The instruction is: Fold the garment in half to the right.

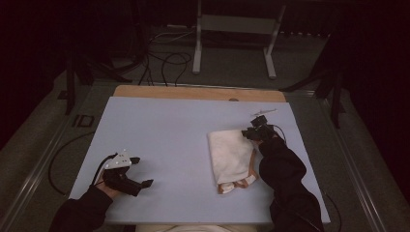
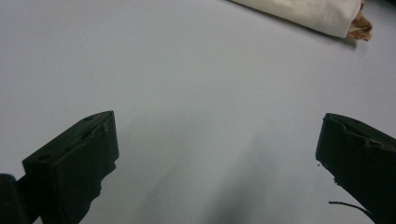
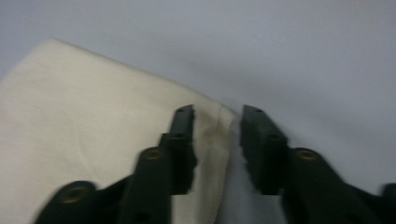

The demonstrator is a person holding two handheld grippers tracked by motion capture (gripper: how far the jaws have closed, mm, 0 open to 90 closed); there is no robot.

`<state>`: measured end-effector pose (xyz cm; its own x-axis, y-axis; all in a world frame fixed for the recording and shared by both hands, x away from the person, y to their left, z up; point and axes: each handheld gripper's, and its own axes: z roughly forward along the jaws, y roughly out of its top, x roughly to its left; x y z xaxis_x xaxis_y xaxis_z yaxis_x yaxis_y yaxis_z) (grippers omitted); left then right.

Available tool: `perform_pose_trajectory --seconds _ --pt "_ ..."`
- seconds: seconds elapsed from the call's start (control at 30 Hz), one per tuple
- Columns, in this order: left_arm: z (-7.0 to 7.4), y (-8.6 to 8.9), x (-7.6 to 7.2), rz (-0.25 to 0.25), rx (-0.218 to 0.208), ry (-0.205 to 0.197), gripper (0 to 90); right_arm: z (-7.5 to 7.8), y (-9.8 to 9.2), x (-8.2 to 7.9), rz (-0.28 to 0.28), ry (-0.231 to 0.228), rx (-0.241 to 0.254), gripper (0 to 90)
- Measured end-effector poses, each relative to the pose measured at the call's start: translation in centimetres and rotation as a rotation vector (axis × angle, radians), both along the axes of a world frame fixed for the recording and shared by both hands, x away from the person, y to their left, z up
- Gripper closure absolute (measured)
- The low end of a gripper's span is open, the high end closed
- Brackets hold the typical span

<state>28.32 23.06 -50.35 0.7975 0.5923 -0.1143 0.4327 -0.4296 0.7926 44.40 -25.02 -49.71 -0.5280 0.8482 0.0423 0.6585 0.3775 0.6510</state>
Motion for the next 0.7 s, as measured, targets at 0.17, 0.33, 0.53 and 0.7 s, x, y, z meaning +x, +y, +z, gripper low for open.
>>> perform_pose_trajectory --seconds 0.17,0.33,0.53,0.7 --pt "0.1 0.0 0.0 0.002 0.000 -0.003 0.0 0.9 0.1 -0.2 0.025 0.006 0.028 38.3" --pt "0.1 0.0 0.0 -0.001 0.001 -0.005 0.0 1.7 0.3 -0.6 0.041 0.000 0.082 19.0" --pt "0.1 0.0 -0.1 -0.002 -0.001 -0.007 0.0 2.4 0.8 -1.1 0.074 -0.037 0.098 13.4" --pt "0.1 0.0 -0.1 -0.001 0.000 -0.008 0.0 2.9 1.0 -1.3 0.109 -0.045 0.116 13.2"
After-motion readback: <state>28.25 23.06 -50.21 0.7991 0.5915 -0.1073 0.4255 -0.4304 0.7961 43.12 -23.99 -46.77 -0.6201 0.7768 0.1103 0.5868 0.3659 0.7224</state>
